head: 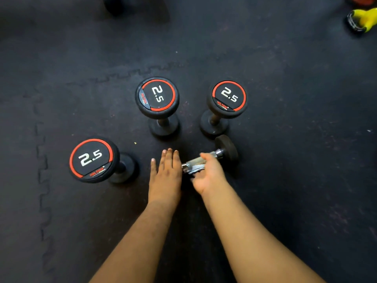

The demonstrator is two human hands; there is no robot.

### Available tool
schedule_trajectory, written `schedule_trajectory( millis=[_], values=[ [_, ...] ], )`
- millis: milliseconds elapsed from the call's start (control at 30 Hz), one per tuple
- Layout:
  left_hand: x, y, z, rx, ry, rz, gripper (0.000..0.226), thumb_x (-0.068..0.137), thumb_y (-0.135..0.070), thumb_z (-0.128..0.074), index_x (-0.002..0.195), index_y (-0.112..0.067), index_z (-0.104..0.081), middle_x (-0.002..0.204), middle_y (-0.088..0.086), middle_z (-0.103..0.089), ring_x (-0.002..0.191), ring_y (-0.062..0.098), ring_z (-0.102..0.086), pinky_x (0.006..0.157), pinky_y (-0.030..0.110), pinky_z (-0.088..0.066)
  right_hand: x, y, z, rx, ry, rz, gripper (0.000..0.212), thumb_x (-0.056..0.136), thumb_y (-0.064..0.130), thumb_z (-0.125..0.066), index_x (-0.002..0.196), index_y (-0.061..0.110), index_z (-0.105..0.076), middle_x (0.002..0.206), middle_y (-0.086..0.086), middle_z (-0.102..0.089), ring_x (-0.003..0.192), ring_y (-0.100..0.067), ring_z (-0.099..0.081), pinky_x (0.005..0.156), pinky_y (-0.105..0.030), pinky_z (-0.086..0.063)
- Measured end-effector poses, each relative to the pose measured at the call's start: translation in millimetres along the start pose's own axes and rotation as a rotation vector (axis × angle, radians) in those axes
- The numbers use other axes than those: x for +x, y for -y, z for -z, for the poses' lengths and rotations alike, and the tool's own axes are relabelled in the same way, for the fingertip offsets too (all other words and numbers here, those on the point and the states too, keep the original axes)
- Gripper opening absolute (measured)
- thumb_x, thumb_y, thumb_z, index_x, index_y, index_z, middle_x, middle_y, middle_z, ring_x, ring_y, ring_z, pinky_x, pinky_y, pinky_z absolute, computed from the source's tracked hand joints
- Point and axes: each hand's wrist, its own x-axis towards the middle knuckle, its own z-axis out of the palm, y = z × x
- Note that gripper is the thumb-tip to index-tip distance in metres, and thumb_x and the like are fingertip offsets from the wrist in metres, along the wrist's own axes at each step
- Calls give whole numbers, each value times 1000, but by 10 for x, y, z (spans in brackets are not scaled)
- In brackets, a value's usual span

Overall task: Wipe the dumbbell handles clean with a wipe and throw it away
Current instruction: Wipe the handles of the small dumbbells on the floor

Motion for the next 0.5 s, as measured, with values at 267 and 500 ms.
schedule_trajectory(
  millis=[267,500],
  values=[
    [10,-1,-32,-16,-14,7,102,89,-26,-71,161,-11,0,170,10,-6,158,24,4,126,54,-2,318,1,189,195,133,100,11,97,13,-55,90,20,-60,89,-3,-65,86,-20,-64,97,-38,-46],
    [3,-8,-41,-1,10,13,106,88,-28,-72,161,-11,3,170,10,-3,158,24,7,126,54,-1,342,-67,239,165,185,111,10,98,24,-52,102,21,-61,100,-3,-67,94,-18,-64,89,-37,-44]
  ],
)
